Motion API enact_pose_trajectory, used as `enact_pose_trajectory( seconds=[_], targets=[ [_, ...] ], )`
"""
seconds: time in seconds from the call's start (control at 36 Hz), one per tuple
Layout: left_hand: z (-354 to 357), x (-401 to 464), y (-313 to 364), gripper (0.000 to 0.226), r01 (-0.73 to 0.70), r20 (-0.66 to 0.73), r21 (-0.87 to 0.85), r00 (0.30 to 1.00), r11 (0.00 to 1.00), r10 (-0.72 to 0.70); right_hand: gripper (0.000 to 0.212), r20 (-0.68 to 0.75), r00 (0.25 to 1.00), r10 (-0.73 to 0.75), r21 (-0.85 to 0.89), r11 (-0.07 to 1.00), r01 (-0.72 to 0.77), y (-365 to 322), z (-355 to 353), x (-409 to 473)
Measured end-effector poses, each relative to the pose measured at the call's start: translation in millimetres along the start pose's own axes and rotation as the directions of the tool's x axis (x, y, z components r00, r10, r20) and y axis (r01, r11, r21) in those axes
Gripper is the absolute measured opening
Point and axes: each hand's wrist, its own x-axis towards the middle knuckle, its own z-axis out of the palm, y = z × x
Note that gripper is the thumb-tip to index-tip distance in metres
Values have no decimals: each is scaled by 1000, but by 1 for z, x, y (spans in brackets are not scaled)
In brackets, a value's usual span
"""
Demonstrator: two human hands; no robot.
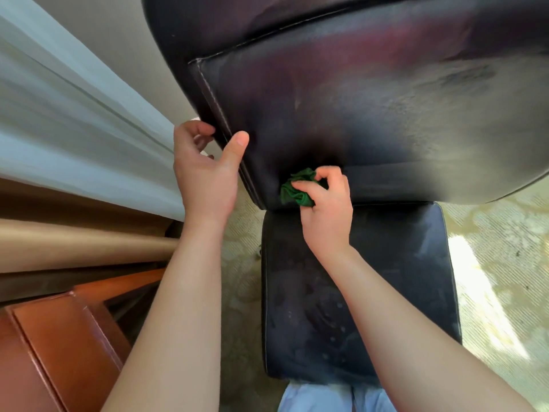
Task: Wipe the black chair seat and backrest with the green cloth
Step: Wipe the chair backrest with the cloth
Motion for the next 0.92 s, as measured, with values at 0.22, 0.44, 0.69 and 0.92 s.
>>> enact_pose_trajectory(
  seconds=[0.22,0.44,0.69,0.92],
  targets=[
    [15,-22,-1,34,10,-66,-97,998,995,-17,33,-212,916,340,123,939,-320,51,-67,-17],
    [38,-42,-12,59,18,-22,-186,999,982,-23,22,-596,628,500,389,864,-319,78,-110,14],
    [38,-36,-19,57,35,-28,-174,999,984,-40,26,-481,699,529,393,843,-367,65,-79,35],
    [37,-34,-17,53,31,-13,-167,999,985,-34,33,-208,905,372,398,877,-269,13,-11,15]
  ],
)
